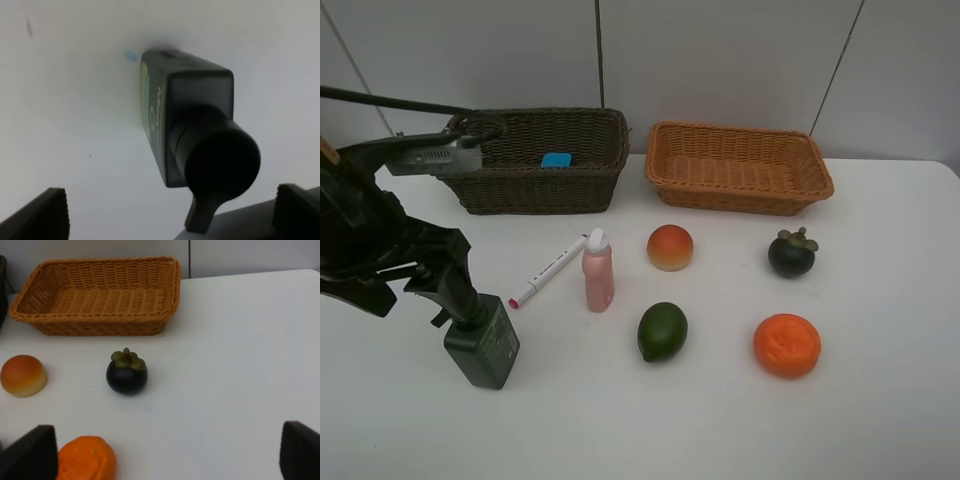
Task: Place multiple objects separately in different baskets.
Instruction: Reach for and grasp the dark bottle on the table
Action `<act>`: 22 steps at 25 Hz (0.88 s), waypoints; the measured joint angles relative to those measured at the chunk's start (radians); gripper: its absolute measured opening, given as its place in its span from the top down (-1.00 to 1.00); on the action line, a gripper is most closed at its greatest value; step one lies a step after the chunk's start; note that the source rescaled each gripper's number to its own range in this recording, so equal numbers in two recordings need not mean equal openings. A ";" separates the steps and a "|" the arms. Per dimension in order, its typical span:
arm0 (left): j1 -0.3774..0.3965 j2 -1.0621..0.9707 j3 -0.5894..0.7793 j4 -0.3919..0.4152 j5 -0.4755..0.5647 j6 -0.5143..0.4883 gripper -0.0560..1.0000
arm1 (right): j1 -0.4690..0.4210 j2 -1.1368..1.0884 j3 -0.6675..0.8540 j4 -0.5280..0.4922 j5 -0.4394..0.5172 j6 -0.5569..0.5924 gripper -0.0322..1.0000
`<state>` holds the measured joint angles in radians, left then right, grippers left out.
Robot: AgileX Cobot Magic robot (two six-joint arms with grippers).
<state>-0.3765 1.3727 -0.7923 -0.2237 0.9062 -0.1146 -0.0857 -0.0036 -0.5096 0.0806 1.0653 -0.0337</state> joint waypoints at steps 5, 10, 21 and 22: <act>0.000 0.011 -0.003 -0.004 -0.025 0.029 -1.00 | 0.000 0.000 0.000 0.000 0.000 0.000 -0.89; 0.000 0.115 -0.053 -0.004 -0.007 0.049 -1.00 | 0.000 0.000 0.000 0.000 0.000 0.000 -0.89; -0.149 0.218 -0.139 0.104 0.008 -0.078 -1.00 | 0.000 0.000 0.000 0.000 0.000 0.000 -0.89; -0.151 0.218 -0.139 0.121 0.014 -0.095 -1.00 | 0.000 0.000 0.000 0.000 0.000 0.000 -0.89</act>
<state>-0.5271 1.5909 -0.9317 -0.1026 0.9204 -0.2099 -0.0857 -0.0036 -0.5096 0.0806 1.0653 -0.0337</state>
